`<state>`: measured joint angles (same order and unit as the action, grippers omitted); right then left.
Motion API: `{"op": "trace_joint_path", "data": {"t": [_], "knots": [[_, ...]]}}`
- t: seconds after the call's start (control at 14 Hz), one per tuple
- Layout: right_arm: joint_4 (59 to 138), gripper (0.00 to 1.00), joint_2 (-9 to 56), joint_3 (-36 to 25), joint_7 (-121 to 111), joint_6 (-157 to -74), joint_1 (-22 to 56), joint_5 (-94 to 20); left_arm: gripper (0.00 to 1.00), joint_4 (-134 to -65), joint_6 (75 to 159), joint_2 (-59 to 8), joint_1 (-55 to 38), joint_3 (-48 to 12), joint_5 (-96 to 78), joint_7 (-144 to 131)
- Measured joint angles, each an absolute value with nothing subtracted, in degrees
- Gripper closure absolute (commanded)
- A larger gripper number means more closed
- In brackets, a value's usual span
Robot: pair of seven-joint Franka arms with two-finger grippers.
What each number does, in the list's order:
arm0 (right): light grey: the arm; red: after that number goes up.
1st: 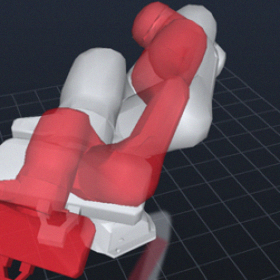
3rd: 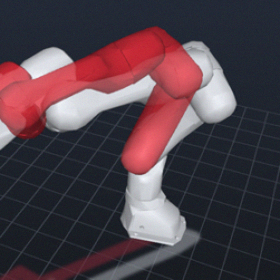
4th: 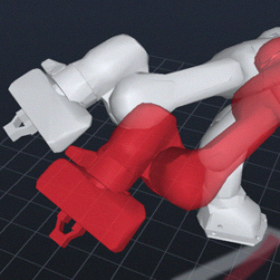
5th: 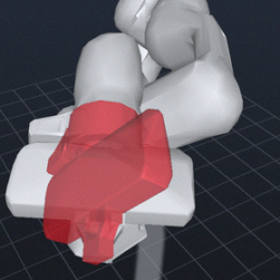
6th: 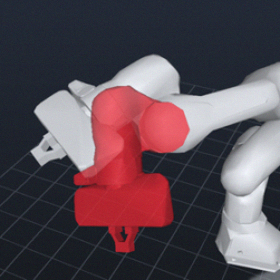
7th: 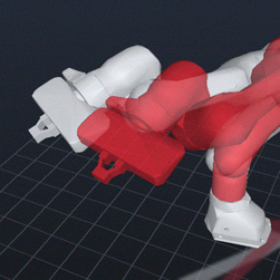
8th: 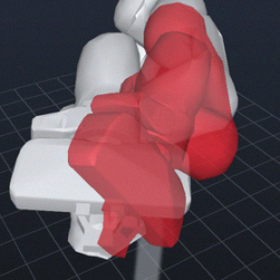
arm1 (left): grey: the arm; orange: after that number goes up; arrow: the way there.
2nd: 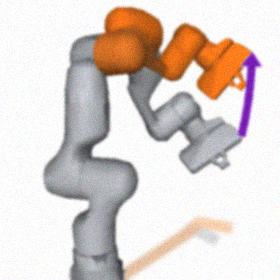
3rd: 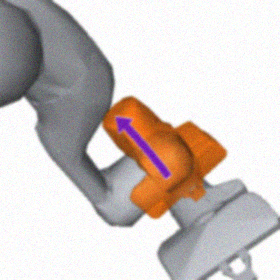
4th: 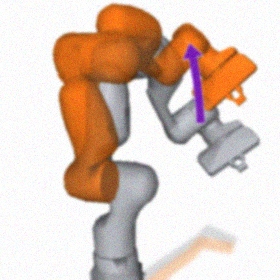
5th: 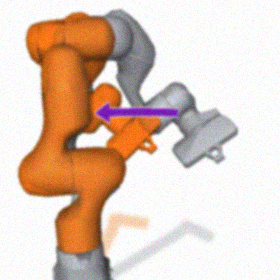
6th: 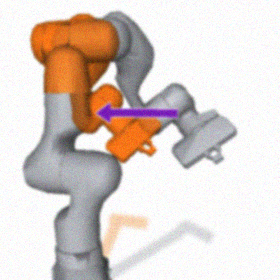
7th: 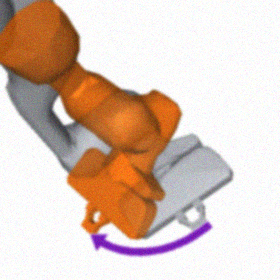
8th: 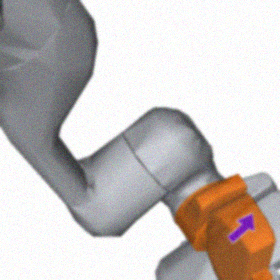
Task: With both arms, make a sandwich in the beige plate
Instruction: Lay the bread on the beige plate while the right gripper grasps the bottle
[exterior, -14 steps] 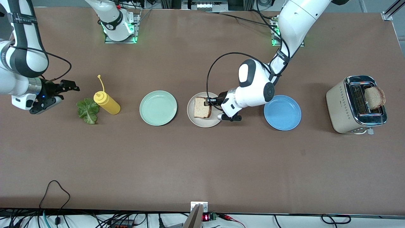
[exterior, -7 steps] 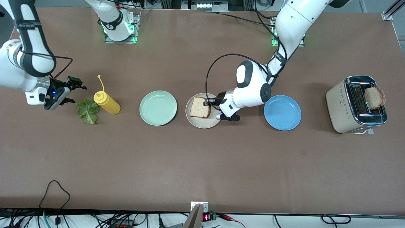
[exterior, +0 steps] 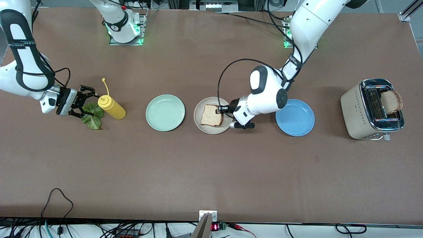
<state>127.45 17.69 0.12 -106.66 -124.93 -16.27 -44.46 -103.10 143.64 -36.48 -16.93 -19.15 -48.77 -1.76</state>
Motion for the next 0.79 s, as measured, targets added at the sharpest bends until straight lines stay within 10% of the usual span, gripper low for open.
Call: {"op": "trace_joint_path", "data": {"t": [0.43,0.57,0.72,0.79], "knots": [[126.9,0.0,19.1,1.9,-121.9,-121.0,-16.3,-58.9,0.93,-104.1,143.6,-36.6,-16.5,-19.1,-48.8,-1.8],[126.8,0.0,19.4,1.9,-123.4,-120.4,-16.6,-59.4,0.61,-105.2,143.5,-36.6,-16.5,-19.1,-48.8,-1.8],[126.8,0.0,19.6,1.9,-123.9,-120.1,-17.2,-59.4,0.0,-105.9,143.5,-36.6,-16.5,-19.1,-48.8,-1.8],[126.8,0.0,19.7,1.9,-124.1,-120.0,-17.4,-59.4,0.0,-105.9,143.5,-36.6,-16.5,-19.1,-48.8,-1.8]]}}
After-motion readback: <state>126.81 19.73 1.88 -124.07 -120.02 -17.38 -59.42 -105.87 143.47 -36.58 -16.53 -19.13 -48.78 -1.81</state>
